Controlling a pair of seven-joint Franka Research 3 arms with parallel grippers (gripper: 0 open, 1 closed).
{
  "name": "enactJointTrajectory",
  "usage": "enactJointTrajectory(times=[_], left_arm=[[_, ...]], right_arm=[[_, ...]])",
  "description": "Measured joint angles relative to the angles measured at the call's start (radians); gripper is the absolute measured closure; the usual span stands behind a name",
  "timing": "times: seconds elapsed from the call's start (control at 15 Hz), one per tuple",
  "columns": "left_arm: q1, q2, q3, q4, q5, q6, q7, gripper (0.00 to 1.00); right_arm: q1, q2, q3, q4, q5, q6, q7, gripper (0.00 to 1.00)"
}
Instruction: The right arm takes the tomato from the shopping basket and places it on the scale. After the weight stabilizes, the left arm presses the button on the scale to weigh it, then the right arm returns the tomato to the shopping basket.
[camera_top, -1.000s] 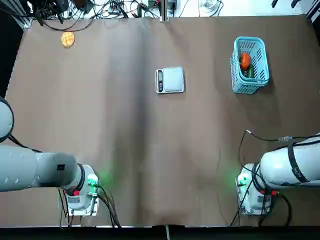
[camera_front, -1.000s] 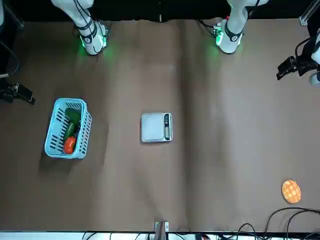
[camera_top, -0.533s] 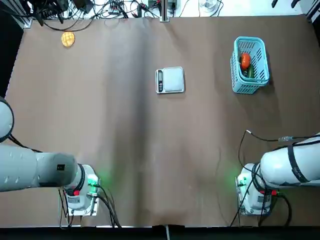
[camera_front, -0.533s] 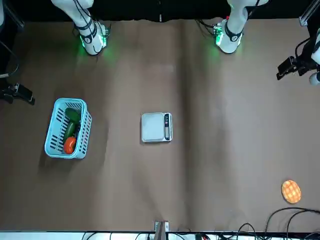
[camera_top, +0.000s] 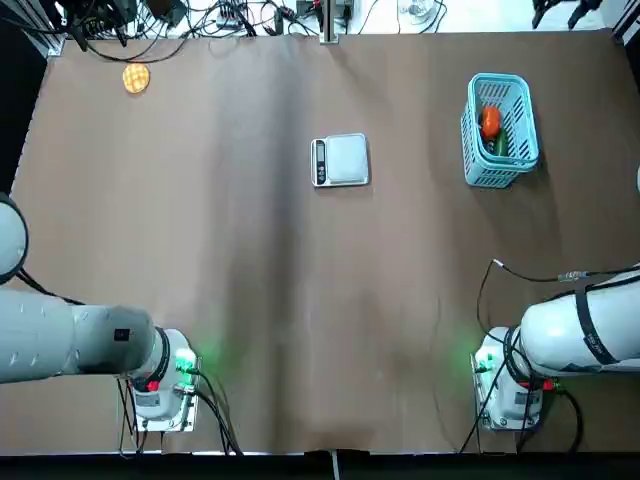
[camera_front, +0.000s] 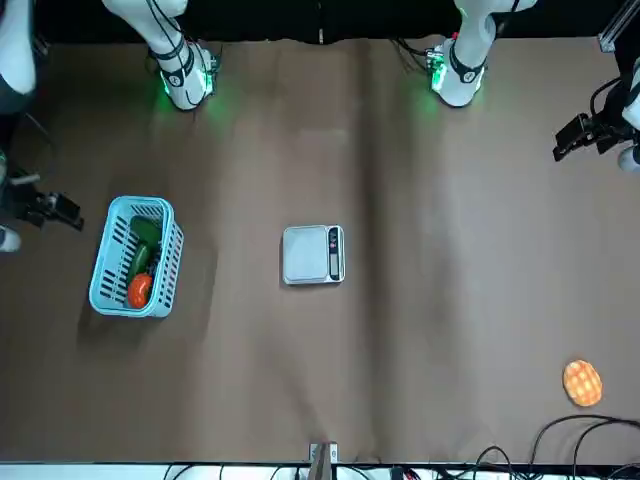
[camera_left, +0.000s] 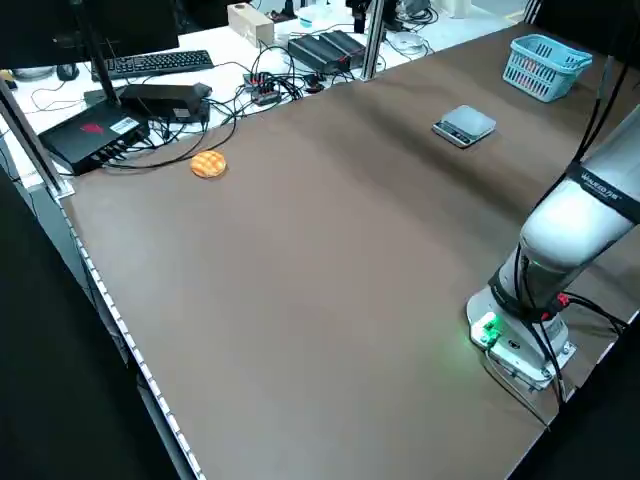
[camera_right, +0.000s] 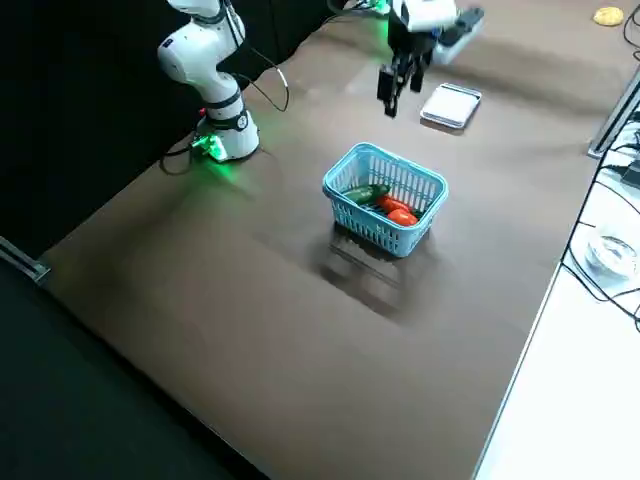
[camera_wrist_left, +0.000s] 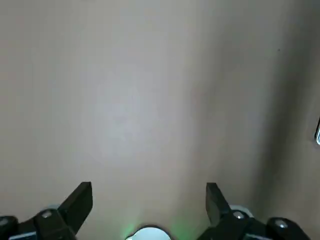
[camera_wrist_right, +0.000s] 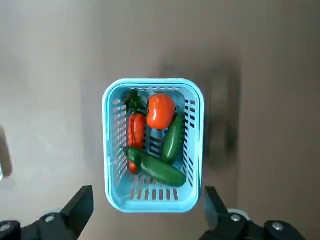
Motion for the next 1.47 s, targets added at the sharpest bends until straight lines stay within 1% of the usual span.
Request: enactJointTrajectory(times=[0.13,0.27,0.47,0.6,0.8,0.93,1.13,1.2,1.47], left_arm=[[0.0,0.001,0.0,0.0,0.003,0.011,0.034,0.0],[0.001,0.002,0.0,0.0,0.017,0.023,0.142,0.0],[0.002,0.005,0.0,0.0,0.02,0.025,0.259,0.0],[0.002,0.007,0.0,0.0,0.026,0.025,0.335,0.0],[0.002,0.009,0.0,0.001,0.026,0.025,0.459,0.0],[0.002,0.013,-0.001,0.001,0.027,0.025,0.507,0.0],[-0.005,0.027,-0.009,0.0,0.027,0.025,0.562,0.0],[-0.016,0.052,-0.017,0.0,0.028,0.025,0.576,0.0],[-0.035,0.13,-0.057,0.008,0.052,0.037,0.616,0.0]], right_arm=[[-0.001,0.016,-0.004,-0.071,-0.002,0.078,0.0,0.03],[-0.001,0.038,-0.005,-0.133,-0.005,0.142,0.0,0.03],[0.002,0.096,-0.003,-0.184,-0.006,0.245,0.0,0.04],[0.005,0.149,-0.002,-0.195,-0.006,0.306,0.004,0.04],[0.01,0.222,-0.002,-0.195,-0.006,0.354,0.011,0.09],[0.012,0.255,-0.001,-0.196,-0.006,0.381,0.041,0.11],[0.011,0.298,-0.002,-0.196,-0.006,0.417,0.087,0.11],[0.011,0.313,-0.002,-0.195,-0.006,0.419,0.132,0.11],[0.011,0.336,-0.002,-0.195,-0.006,0.44,0.203,0.12]])
